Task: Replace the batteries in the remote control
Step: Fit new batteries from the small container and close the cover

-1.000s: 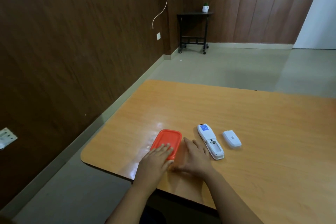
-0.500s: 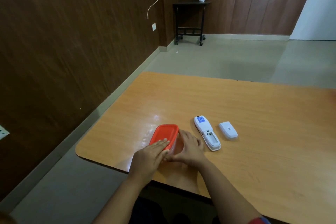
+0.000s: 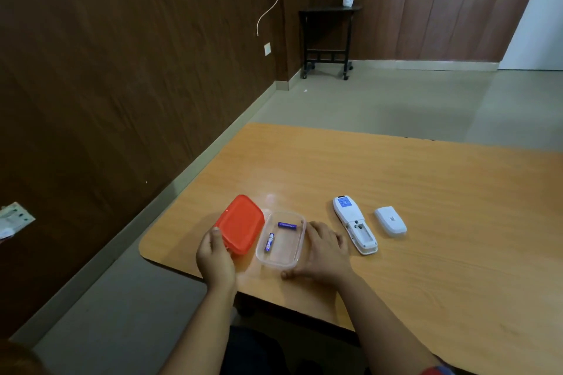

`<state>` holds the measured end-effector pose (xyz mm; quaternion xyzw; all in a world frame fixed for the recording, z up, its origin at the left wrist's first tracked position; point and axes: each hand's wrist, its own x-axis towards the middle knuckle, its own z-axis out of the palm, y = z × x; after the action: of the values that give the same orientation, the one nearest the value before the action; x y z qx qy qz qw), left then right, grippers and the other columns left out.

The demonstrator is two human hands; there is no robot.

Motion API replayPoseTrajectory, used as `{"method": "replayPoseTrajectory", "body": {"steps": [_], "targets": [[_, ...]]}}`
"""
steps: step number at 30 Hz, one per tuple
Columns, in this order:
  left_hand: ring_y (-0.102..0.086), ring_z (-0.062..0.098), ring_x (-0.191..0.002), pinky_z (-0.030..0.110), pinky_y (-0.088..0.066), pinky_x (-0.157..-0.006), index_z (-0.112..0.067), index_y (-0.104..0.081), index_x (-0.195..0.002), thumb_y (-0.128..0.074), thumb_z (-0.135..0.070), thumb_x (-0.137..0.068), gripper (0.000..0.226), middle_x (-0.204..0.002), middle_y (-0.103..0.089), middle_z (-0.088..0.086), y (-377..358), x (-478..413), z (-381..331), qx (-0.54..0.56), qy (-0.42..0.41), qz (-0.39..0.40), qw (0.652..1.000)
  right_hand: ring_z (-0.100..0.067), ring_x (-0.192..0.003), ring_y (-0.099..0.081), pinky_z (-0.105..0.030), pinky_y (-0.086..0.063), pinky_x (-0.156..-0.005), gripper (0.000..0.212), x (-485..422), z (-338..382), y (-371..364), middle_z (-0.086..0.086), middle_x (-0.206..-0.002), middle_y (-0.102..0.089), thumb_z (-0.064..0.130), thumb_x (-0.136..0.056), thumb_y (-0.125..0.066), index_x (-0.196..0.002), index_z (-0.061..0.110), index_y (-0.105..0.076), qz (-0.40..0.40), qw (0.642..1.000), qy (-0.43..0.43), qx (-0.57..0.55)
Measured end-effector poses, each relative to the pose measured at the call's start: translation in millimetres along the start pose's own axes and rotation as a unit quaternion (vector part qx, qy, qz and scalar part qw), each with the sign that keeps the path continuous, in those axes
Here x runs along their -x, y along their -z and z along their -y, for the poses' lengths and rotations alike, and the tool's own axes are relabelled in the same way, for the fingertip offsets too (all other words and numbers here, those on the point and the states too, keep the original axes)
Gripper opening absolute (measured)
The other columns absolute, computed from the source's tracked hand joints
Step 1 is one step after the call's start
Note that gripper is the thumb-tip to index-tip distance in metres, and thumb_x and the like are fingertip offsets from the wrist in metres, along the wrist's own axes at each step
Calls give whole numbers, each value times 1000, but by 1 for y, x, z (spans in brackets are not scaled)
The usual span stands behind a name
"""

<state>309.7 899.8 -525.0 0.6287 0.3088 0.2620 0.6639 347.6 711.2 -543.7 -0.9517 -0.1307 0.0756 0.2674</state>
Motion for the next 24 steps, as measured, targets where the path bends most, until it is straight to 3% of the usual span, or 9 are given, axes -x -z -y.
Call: {"method": "replayPoseTrajectory", "body": {"steps": [3,6,10,12,14,16,18,24], "targets": [[-62,37,-103,42,-49,-92,-8,-60,-107,-43,-22,-99,24,-105,-64,17,1,-11,8,4,48,-23,999,-11,-142,-17,-43,-6,-117,120,-1,1,5,6,-149,-23,71,-49,-72,-147,31,-16,27,1000,-6,1],[-61,34,-103,34,-45,-86,-2,-57,-117,-41,-27,-100,34,-106,-62,13,-1,-7,6,-40,36,-18,998,-15,-144,-16,-43,-9,-118,121,-2,0,15,3,-153,-20,61,-53,-76,-149,25,-11,80,997,-11,21],[-48,37,-126,43,-40,-102,-8,-31,-147,-36,-37,-100,55,-142,-45,22,-1,-7,6,-67,52,-20,996,-20,-140,-27,-37,-29,-112,100,7,-5,28,0,-154,-24,42,-72,-68,-151,18,-12,116,992,-20,44],[-41,36,-134,46,-36,-109,-12,-20,-151,-37,-36,-99,59,-151,-35,19,0,-9,7,-74,50,-23,996,-19,-133,-39,-33,-38,-105,75,13,-5,35,-1,-149,-35,29,-84,-57,-149,19,-22,61,997,-28,35],[-40,34,-135,46,-37,-108,-15,-23,-150,-39,-33,-99,56,-152,-33,15,-1,-7,6,-87,27,-18,996,-18,-124,-48,-31,-42,-100,57,14,1,38,0,-140,-47,21,-88,-51,-144,21,-36,-45,998,-33,16],[-45,31,-131,46,-41,-105,-18,-34,-145,-41,-29,-98,49,-149,-39,11,-2,-2,4,-78,7,-5,997,-19,-119,-51,-31,-42,-97,47,11,12,35,1,-132,-56,24,-90,-51,-136,23,-47,-127,992,-4,23],[-50,29,-125,47,-44,-103,-21,-47,-135,-43,-28,-97,38,-142,-48,8,-4,1,2,-61,-2,1,998,-22,-115,-51,-33,-42,-95,44,5,28,26,2,-125,-61,33,-86,-56,-129,25,-55,-144,987,49,53],[-56,28,-116,49,-49,-96,-24,-54,-120,-43,-28,-97,26,-132,-53,7,-7,11,-5,-64,10,5,998,-27,-116,-41,-36,-35,-89,52,-27,66,-8,-4,-120,-58,49,-75,-57,-116,17,-59,-36,982,64,174]]}}
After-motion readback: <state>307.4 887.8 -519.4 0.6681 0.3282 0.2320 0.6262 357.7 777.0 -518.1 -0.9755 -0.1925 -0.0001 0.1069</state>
